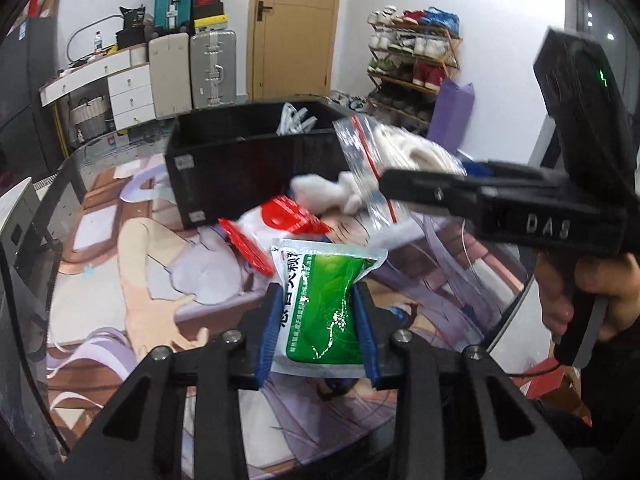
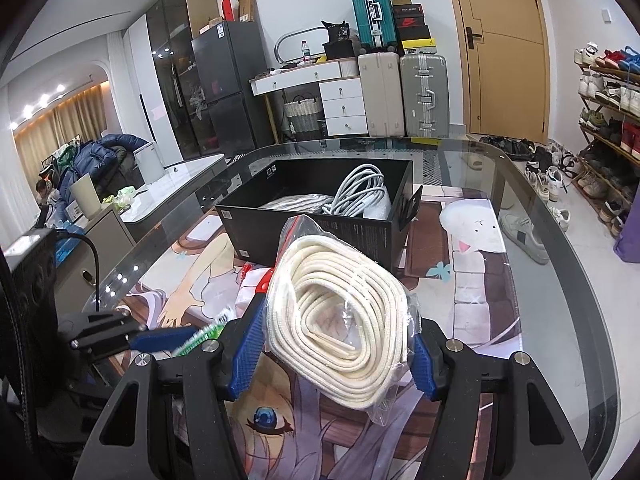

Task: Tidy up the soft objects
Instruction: 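Grasp the green medicine packet with the left tool while the right tool holds the rope, then drop the rope coil into the box with the right tool while the left tool carries the packet in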

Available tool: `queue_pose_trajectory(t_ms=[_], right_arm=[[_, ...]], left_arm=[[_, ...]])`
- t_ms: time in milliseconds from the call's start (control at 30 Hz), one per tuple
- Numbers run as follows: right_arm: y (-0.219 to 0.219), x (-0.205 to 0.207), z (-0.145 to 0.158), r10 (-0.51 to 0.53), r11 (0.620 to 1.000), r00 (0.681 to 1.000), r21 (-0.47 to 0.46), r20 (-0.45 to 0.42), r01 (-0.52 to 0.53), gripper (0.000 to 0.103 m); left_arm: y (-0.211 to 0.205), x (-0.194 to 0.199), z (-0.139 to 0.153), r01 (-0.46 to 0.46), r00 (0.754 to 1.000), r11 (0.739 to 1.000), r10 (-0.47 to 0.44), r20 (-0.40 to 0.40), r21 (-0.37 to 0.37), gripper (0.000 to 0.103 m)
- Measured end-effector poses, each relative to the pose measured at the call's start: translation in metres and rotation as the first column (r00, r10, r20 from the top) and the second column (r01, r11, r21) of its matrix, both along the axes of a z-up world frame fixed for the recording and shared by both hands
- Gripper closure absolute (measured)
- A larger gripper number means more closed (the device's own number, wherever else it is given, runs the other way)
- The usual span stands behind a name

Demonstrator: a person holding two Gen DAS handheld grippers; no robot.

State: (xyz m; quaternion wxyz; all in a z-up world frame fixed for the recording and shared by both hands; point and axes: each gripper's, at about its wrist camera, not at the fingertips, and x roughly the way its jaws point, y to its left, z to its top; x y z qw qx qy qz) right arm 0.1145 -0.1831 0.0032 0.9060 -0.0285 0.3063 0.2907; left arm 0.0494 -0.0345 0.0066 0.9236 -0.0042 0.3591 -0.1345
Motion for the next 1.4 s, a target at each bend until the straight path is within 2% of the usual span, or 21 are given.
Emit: queue_pose_trajectory(t_ms=[467,833,1000,1400], right_arm=[[0.001,-0.004,0.001,0.015,1.0,1.0,0.0,0.014,-0.015,0.04],[-0.003,0.0,0.007,0.019,1.0,1.0,0.017,0.018,-0.02,0.04],[0.0,0.006,0.019,0.026,1.0,0.999,0.007,0.041,-0.026,0.04],[0.022,0.043,0.044,0.02,1.0,0.997,-0.017,0.074,-0.019,0.04]], left_arm=[[0.03,0.015,0.027,-0.074,0.995,0.996,0.077,0.064,-0.049,0.069],[0.044,0.042,0.052,-0.118,0.987,0.993,0.12,0.11,-0.021,0.069],[0.046,0.06,0.058,-0.113,0.988,0.992,0.118,0.104,-0.052,0.069],[0.05,0.104,0.07,-0.116,0.984,0.991,0.124,0.127,-0.067,0.069]])
